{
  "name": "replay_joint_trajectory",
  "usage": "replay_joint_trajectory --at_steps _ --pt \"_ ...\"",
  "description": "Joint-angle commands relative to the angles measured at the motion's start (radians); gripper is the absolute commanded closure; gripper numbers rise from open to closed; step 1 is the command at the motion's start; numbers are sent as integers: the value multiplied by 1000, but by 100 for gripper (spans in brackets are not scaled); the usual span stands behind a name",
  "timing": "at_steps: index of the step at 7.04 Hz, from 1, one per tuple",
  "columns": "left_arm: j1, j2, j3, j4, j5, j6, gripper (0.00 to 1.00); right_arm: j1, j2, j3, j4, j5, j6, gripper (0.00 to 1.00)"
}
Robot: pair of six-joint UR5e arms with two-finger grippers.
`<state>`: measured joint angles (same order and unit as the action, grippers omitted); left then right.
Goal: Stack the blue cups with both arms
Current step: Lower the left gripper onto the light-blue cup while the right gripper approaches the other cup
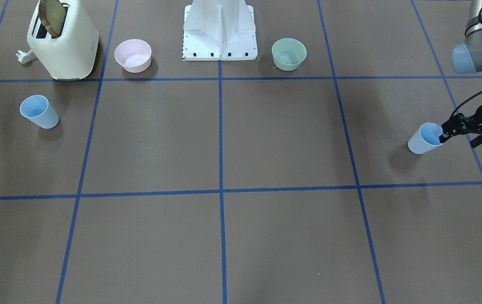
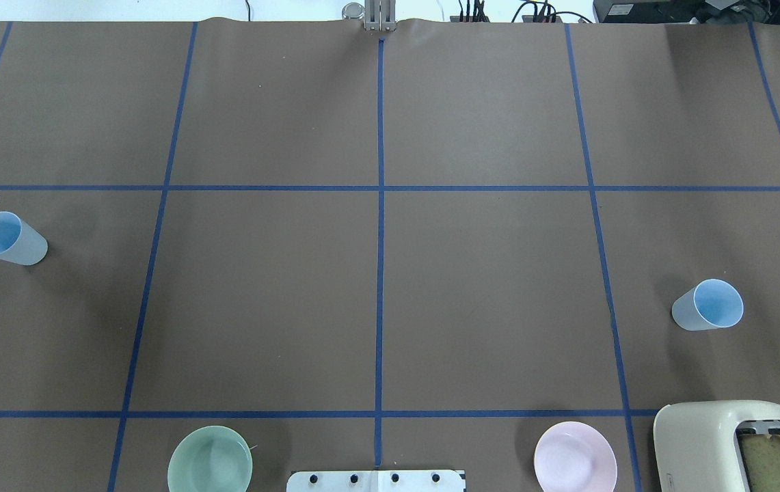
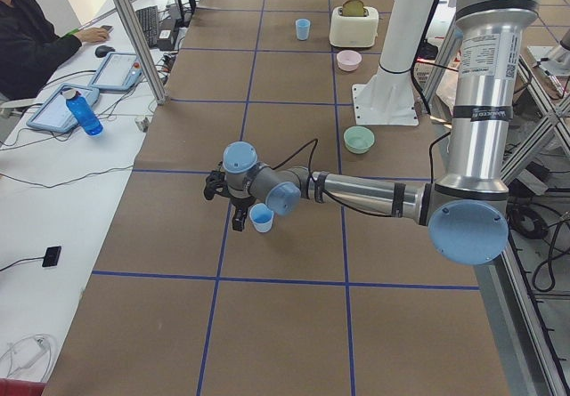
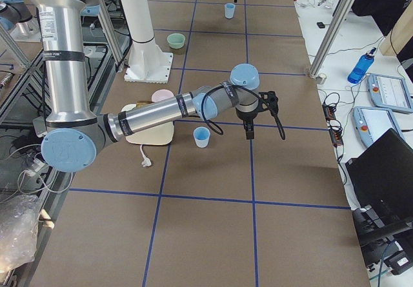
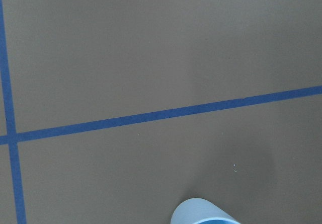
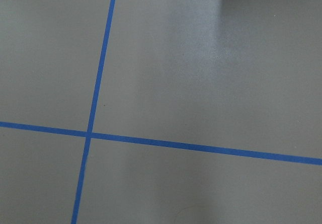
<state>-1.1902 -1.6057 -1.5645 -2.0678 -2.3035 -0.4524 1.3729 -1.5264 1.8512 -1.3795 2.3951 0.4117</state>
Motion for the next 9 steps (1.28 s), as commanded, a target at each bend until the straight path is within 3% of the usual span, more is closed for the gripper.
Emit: replay_joint_trajectory --at_steps 1,5,9 --pt "6 0 35 -57 1 -18 2 -6 -55 14 22 -2 -1 0" --pt "15 1 29 -84 1 -51 2 -113 -201 16 264 -36 143 0" --pt "29 48 29 -150 1 -49 2 -120 -207 17 270 -34 144 0"
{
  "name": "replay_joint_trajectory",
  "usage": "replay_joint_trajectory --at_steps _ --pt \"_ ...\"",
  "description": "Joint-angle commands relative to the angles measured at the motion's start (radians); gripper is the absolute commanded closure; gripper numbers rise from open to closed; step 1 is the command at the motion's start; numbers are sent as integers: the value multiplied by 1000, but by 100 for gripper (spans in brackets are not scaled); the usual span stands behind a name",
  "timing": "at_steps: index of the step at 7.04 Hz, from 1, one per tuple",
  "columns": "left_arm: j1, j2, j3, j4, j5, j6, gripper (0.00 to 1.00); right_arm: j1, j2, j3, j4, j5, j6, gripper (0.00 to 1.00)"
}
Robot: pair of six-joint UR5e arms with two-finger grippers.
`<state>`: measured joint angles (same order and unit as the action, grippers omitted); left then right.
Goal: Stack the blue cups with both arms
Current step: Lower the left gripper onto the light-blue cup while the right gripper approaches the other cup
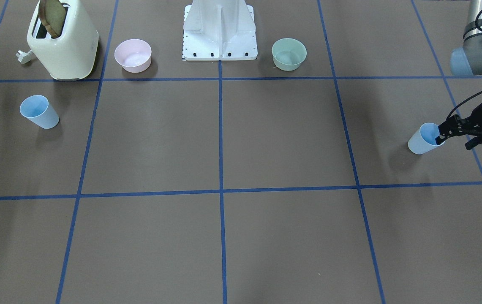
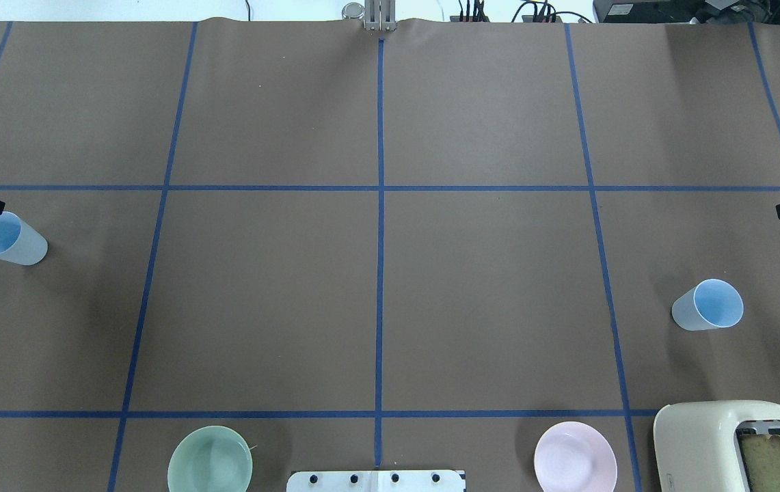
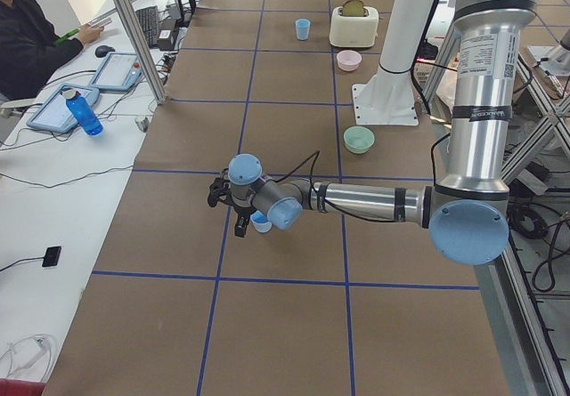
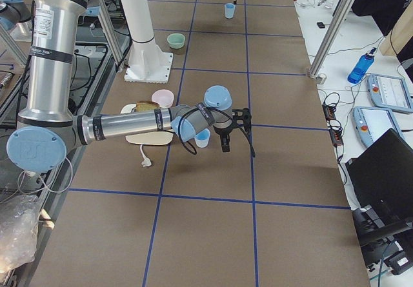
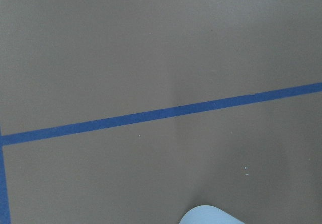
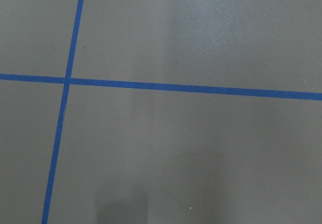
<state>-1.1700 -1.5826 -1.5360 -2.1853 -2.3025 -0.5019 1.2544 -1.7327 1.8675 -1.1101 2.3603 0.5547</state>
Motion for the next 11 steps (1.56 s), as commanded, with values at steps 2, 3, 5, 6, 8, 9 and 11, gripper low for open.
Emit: replay_joint_trajectory --at_steps 2,3,5,6,8,9,11 --pt "18 58 -1 -79 -2 -3 2 -3 1 1 1 -1 2 0" --pt "24 59 0 -79 0 -4 2 -3 1 1 1 -1 2 0" --pt "52 59 5 -79 3 -24 2 -3 2 1 1 -1 2 0" --pt "52 59 5 -86 3 -21 3 -3 4 -1 1 -1 2 0" --pt "53 59 5 -93 3 -23 21 -3 4 -1 1 -4 1 0" --pt "53 58 5 -93 2 -26 29 -7 -2 8 1 0 2 0" --pt "53 58 5 -93 3 -27 38 -13 -2 9 1 0 2 0"
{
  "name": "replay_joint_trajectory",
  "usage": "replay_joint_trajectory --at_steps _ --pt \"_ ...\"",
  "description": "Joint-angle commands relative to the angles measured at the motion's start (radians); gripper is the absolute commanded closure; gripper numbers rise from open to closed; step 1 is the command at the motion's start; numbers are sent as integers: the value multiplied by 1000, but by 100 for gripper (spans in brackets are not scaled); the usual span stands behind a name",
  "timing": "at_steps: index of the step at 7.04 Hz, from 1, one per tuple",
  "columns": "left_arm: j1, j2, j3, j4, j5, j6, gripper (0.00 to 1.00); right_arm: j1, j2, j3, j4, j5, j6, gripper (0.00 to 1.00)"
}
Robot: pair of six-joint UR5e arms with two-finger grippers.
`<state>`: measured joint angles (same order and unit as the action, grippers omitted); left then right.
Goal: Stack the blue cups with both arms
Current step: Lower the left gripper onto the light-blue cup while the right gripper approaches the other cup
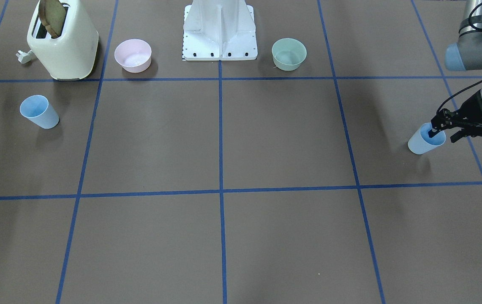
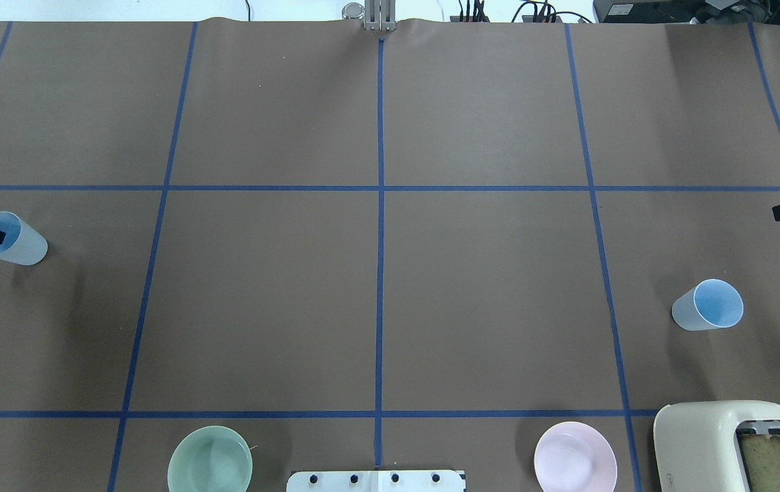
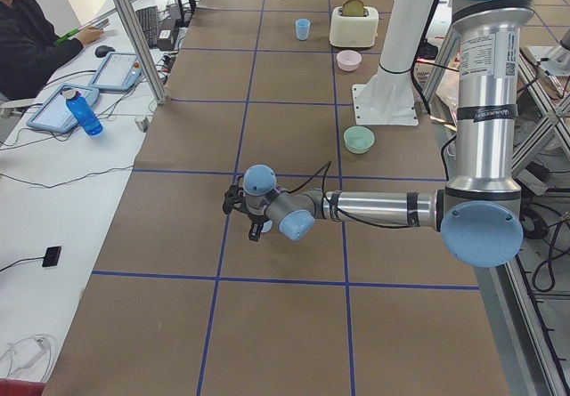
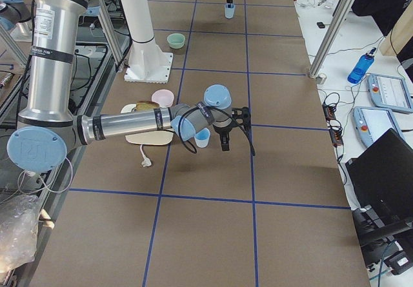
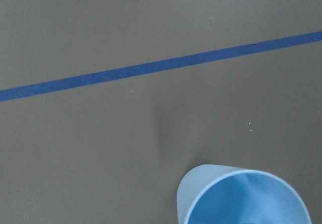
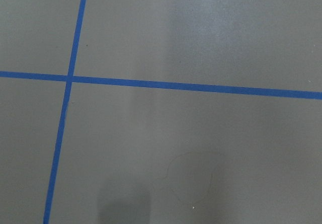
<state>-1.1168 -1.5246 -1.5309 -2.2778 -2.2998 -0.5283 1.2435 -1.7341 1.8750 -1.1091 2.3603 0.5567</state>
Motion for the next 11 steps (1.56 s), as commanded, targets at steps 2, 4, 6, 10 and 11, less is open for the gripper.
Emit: replay_joint_trajectory --at_steps 2,4,6,10,11 --pt "0 -2 -2 0 0 -1 48 -9 -1 1 -2 2 0 0" --pt "0 -5 -2 0 0 -2 80 -19 -2 1 -2 1 2 0" --pt "0 -5 -2 1 -1 -2 100 -19 -2 1 -2 0 2 0" --pt "-3 -44 -78 125 -53 -2 100 -117 -40 1 55 -67 54 0" --pt "-4 -72 -172 276 -72 -2 100 -142 -60 1 96 -70 81 0"
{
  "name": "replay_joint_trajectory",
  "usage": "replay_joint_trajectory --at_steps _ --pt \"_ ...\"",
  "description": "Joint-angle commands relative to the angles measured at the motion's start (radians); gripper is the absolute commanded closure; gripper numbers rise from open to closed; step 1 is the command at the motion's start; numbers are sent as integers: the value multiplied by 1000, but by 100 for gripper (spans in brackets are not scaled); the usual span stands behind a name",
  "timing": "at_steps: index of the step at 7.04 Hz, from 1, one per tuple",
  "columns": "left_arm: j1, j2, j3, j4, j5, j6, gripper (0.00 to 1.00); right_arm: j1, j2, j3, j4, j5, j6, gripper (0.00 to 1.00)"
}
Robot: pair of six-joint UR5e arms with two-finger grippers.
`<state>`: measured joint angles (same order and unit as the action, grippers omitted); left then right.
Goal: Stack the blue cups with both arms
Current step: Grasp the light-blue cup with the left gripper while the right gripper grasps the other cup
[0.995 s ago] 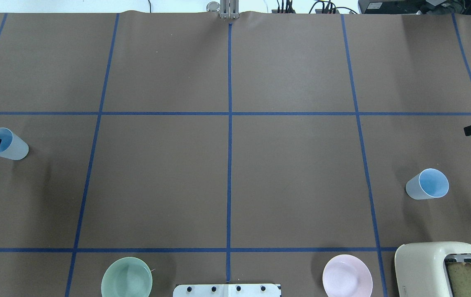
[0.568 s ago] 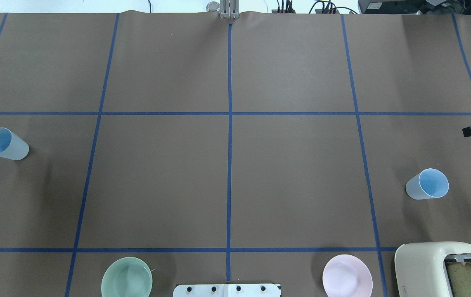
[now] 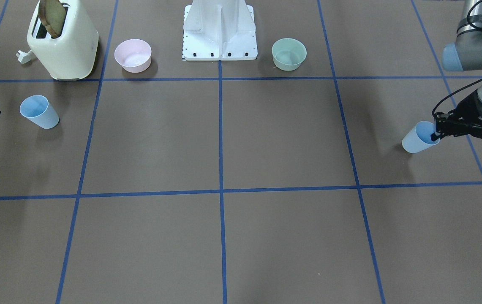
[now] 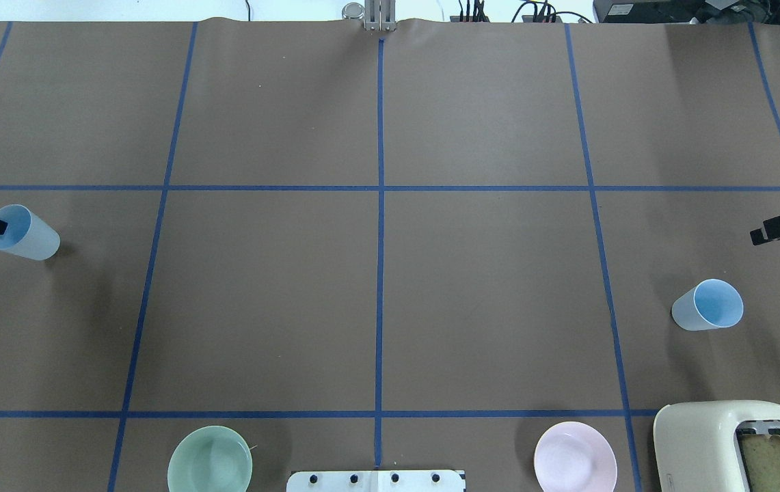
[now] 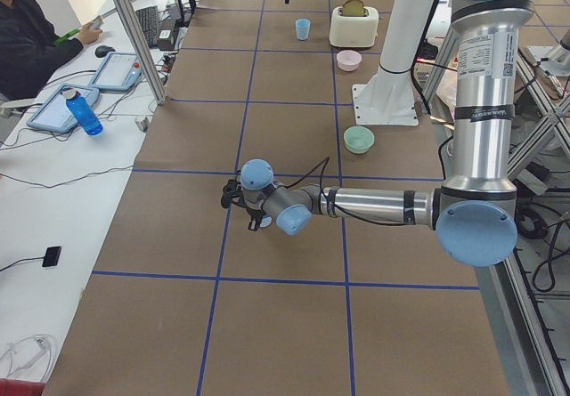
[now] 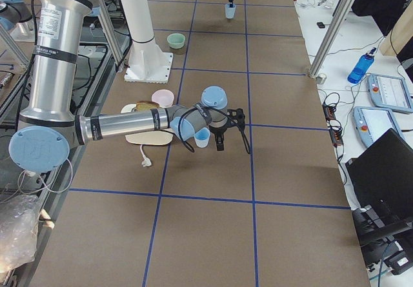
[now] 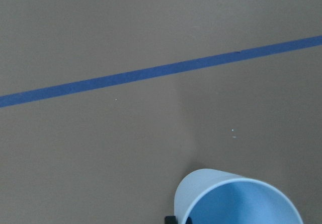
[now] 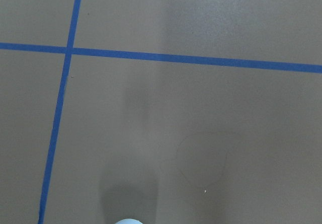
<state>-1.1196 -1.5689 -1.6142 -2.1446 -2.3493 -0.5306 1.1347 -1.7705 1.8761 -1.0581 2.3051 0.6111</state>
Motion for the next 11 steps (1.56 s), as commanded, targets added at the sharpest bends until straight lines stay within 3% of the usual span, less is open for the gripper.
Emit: replay_joint_trajectory --at_steps 1,2,3,7,11 --pt "-2 -93 -163 305 -21 0 100 -70 -41 0 94 -23 82 0" --pt "-2 -177 -191 436 -16 -6 100 -111 -65 0 139 -51 105 0" --pt "-2 -236 -193 472 -16 -67 100 -146 -69 0 173 -70 168 1" --pt "121 -414 -197 476 19 -418 100 -223 -67 -6 188 -139 203 1" --pt "219 -473 -231 482 71 -602 100 -228 -115 -6 243 -138 200 1"
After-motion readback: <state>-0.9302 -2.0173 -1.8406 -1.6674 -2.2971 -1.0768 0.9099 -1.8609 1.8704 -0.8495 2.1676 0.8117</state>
